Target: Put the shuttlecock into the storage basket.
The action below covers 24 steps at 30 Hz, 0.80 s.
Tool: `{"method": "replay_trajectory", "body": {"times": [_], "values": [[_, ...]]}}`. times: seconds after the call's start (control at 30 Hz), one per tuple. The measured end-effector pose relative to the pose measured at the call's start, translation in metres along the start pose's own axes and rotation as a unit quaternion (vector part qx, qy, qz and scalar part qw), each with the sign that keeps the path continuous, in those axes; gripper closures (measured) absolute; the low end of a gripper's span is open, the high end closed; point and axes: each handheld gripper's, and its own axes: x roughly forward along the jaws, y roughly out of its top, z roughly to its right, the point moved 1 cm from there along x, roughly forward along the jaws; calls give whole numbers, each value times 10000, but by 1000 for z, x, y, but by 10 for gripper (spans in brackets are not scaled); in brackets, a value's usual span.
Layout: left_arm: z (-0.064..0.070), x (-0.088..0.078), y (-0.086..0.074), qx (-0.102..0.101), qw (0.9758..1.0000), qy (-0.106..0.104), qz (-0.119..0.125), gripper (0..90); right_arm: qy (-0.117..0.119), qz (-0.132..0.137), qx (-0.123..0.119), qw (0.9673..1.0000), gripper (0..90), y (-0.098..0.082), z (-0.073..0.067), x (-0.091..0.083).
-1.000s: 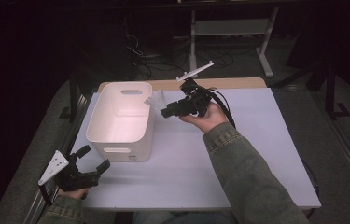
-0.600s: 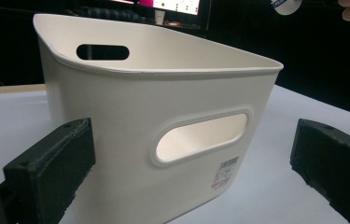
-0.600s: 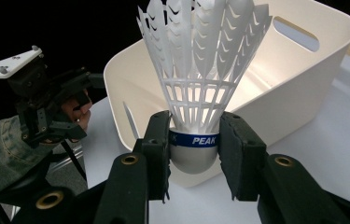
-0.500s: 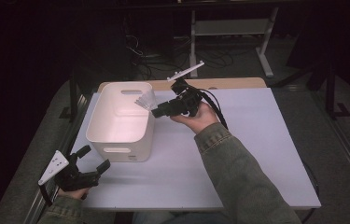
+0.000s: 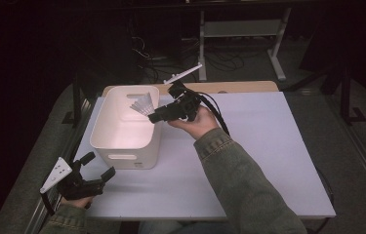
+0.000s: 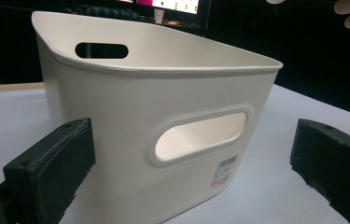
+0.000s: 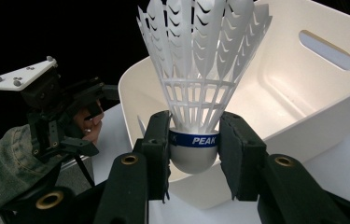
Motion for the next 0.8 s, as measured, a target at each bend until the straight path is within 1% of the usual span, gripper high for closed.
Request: {"method": "replay_trajectory", "body": {"times": [0.1, 0.13, 0.17, 0.27, 0.33, 0.43, 0.5, 0.53, 0.6, 0.8], "values": [[0, 0, 0, -1, 10000, -13, -21, 0, -14, -53, -37, 10000, 632, 2, -2, 3], [0, 0, 0, 14, 10000, -21, -43, 0, -59, -62, -79, 9999, 632, 2, -2, 5], [0, 0, 0, 16, 10000, -28, -32, 0, -39, -69, -52, 10000, 632, 2, -3, 7], [1, 2, 0, -91, 9999, -41, 90, 0, 5, -88, -49, 9999, 632, 4, -3, 11], [1, 1, 0, -102, 9999, -33, 84, 0, 22, -80, -68, 9999, 632, 4, -2, 14], [1, 1, 0, -95, 9999, -34, 78, 0, 30, -94, -86, 9999, 632, 5, -2, 18], [1, 1, 0, -67, 9999, -32, 70, 0, 56, -108, -41, 9999, 632, 5, -1, 21], [0, 0, 0, 29, 10000, -30, 1, 0, 30, -103, -68, 9999, 632, 5, 1, 22], [0, 0, 0, 20, 10000, -36, 33, 0, 52, -86, -12, 9999, 632, 6, 2, 23], [0, 0, 0, 0, 10000, -38, 42, 0, 37, -96, 23, 9999, 632, 6, 5, 26]]}}
